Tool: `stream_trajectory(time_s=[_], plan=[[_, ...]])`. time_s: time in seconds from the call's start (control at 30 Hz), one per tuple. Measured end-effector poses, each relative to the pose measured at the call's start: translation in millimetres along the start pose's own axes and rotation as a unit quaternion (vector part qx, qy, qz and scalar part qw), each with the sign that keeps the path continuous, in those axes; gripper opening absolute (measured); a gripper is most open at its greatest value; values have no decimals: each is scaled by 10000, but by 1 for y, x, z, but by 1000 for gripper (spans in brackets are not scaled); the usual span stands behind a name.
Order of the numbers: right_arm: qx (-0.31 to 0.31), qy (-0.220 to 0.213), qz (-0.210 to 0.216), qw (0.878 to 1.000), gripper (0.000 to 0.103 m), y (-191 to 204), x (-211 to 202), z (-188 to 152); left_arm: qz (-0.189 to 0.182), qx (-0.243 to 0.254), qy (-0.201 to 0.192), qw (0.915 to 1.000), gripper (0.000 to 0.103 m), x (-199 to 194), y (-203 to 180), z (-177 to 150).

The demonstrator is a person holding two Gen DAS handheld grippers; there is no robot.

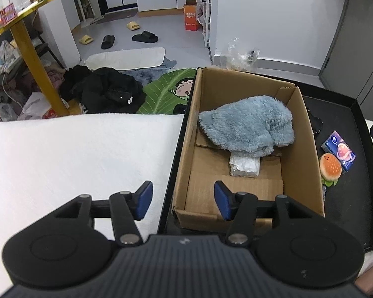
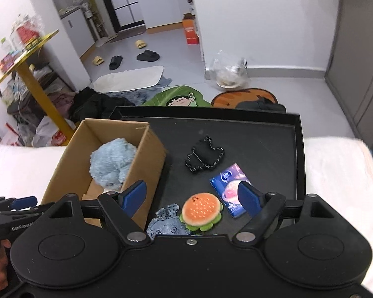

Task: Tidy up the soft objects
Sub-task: 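Move the right gripper to the blue tissue pack and close on it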

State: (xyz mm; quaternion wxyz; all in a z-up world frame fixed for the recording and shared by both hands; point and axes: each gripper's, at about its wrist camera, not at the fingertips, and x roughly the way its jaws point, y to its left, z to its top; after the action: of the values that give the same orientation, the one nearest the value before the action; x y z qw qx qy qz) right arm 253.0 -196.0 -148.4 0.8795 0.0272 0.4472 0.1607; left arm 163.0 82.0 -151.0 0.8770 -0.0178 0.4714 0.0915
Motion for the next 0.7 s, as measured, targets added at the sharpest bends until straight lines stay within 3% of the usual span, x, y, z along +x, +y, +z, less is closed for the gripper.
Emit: stream_trajectory(time_s=[0.4, 0.53, 0.7], plan=[[922, 37, -72, 9957, 77, -50, 25, -19, 255, 184, 52, 9995, 59, 0, -11, 1], [876, 129, -295, 9956, 77, -60, 38, -21, 358, 309, 115, 9988, 59, 2, -17, 2], [330, 200, -796, 9961, 76, -62, 53, -24, 337, 306, 156, 9988, 59, 0, -17, 2]])
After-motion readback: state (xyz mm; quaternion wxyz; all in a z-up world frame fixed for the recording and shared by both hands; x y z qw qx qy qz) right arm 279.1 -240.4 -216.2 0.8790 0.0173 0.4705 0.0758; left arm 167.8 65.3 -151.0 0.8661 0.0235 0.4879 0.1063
